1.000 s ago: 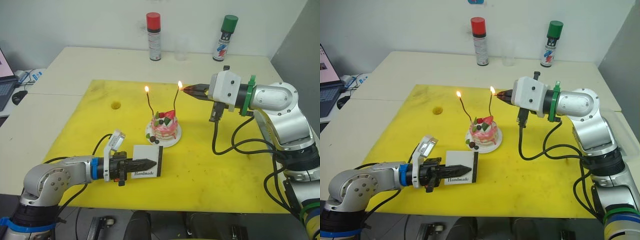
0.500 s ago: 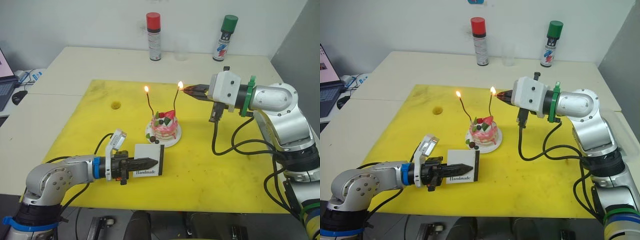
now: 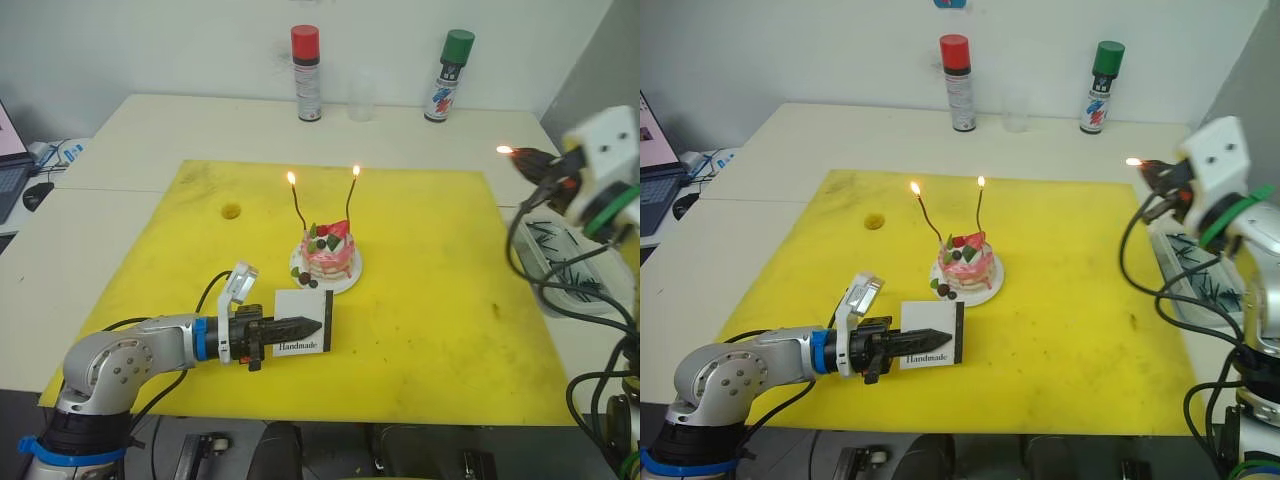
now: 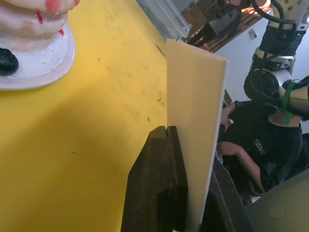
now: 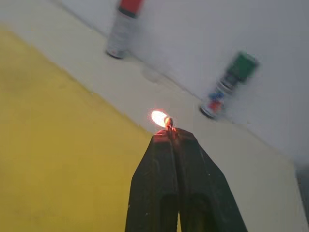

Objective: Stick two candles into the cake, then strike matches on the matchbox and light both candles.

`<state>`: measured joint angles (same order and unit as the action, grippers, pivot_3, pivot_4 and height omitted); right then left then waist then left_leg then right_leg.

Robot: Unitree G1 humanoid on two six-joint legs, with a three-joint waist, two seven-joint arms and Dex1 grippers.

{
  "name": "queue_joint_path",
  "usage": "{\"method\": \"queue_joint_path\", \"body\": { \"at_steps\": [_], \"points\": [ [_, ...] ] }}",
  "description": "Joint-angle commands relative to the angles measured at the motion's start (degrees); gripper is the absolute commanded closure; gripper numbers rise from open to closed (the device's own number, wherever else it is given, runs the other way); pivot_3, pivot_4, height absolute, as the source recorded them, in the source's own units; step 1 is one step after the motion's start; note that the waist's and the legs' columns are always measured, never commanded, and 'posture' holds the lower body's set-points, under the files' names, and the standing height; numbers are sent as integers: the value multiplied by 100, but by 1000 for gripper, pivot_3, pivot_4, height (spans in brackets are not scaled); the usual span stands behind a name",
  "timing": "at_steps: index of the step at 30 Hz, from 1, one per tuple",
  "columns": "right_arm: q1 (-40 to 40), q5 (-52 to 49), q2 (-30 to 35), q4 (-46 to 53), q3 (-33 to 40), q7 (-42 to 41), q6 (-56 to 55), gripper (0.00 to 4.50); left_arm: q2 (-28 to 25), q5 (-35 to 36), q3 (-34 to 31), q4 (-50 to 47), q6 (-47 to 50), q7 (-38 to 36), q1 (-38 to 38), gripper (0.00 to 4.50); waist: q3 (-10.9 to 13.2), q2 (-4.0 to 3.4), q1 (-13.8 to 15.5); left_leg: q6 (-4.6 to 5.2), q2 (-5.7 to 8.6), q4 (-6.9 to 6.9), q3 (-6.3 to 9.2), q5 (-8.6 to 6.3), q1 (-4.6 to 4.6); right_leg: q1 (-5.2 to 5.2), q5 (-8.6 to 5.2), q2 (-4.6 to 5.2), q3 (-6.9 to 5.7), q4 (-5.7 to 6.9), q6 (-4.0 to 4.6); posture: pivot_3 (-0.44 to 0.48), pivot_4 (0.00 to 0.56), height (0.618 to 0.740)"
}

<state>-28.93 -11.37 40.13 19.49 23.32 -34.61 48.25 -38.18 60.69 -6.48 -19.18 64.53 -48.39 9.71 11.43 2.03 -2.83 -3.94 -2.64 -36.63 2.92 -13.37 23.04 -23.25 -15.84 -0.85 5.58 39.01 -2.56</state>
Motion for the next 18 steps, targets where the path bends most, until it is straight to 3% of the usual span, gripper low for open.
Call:
{"method": "queue_joint_path", "body": {
  "at_steps": [1, 11, 18],
  "points": [
    [201, -198, -225, -193, 952, 641, 836, 4482, 78, 74, 15, -119, -77, 4, 21, 4500, 0, 0, -3, 0, 0, 0, 0, 0, 0, 1, 0, 0, 1, 0, 0, 0, 150, 733],
    [55, -274, -580, -1572, 1491, 1744, 1262, 4482, 167, -10, 111, -44, -117, 38, 108, 4500, 2, -9, -64, 0, 2, 1, -13, 0, -5, 0, 2, -3, 16, 1, -4, 0, 150, 733],
    [-266, -584, -693, -1816, 1738, 2161, 1293, 2090, 163, 51, 74, -90, -75, 109, 33, 4500, 8, -20, -62, 1, 2, 3, -14, 0, -4, -1, 2, -3, 17, 0, -5, 0, 150, 733]
  ]
}}
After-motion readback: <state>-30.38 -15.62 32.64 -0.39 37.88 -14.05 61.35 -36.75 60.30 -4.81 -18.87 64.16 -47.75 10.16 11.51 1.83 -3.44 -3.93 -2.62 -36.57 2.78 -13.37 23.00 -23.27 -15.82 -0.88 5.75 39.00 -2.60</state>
